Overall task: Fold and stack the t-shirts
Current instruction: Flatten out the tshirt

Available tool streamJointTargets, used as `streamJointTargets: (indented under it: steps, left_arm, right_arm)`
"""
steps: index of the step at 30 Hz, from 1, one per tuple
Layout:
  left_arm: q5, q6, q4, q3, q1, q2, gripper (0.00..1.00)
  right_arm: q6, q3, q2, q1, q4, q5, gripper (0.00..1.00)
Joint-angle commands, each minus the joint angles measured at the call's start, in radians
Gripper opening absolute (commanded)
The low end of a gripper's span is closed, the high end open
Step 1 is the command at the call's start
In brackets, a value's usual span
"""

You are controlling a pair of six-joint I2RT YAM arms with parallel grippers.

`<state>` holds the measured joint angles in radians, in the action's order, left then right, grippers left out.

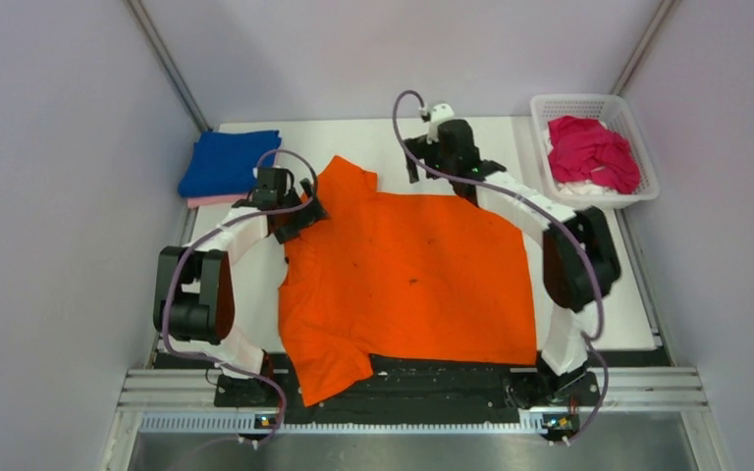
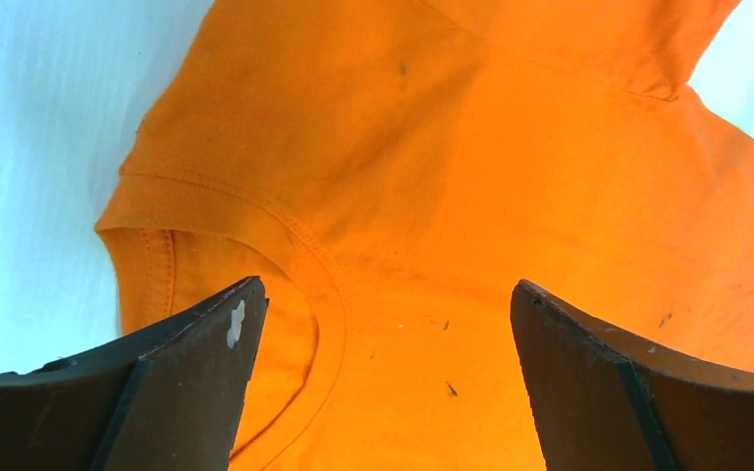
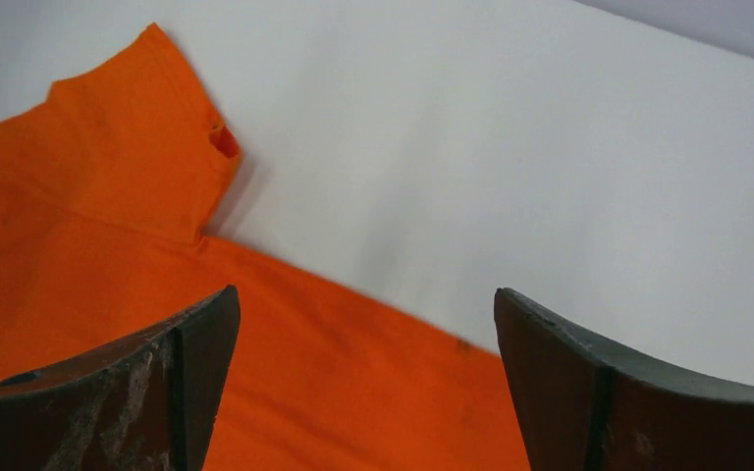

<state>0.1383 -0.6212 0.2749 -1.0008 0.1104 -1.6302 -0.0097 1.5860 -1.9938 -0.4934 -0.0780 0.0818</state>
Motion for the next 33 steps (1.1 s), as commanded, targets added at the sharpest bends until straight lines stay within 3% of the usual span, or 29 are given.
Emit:
streamJointTargets:
  steps: [1, 6, 13, 21, 33]
  left_arm:
    - [-0.064, 0.044, 0.088, -0.056, 0.037, 0.065, 0.99]
    - [-0.025, 0.057, 0.102, -0.102, 0.071, -0.023, 0.99]
    - [-0.084, 0.057, 0.135, -0.246, 0.104, -0.196, 0.98]
    - [-0.23, 0.076, 0.255, -0.509, 0.1, -0.438, 0.98]
    - [-0.209, 0.115, 0.358, -0.997, 0.063, -0.781, 0.98]
  right_arm:
    - [0.203, -0.355, 0.266, 0.001, 0.069, 0.055, 0.99]
    - [0.262, -0.608, 0.399, 0.014, 0.092, 0.092, 0.99]
    - [0.358, -0.673, 0.378, 0.108, 0.033, 0.058, 0.99]
    - [0.369, -0.506, 0.178, 0.189, -0.074, 0.073, 0.99]
    - [0.308, -0.15, -0.142, 0.303, -0.138, -0.075, 0.99]
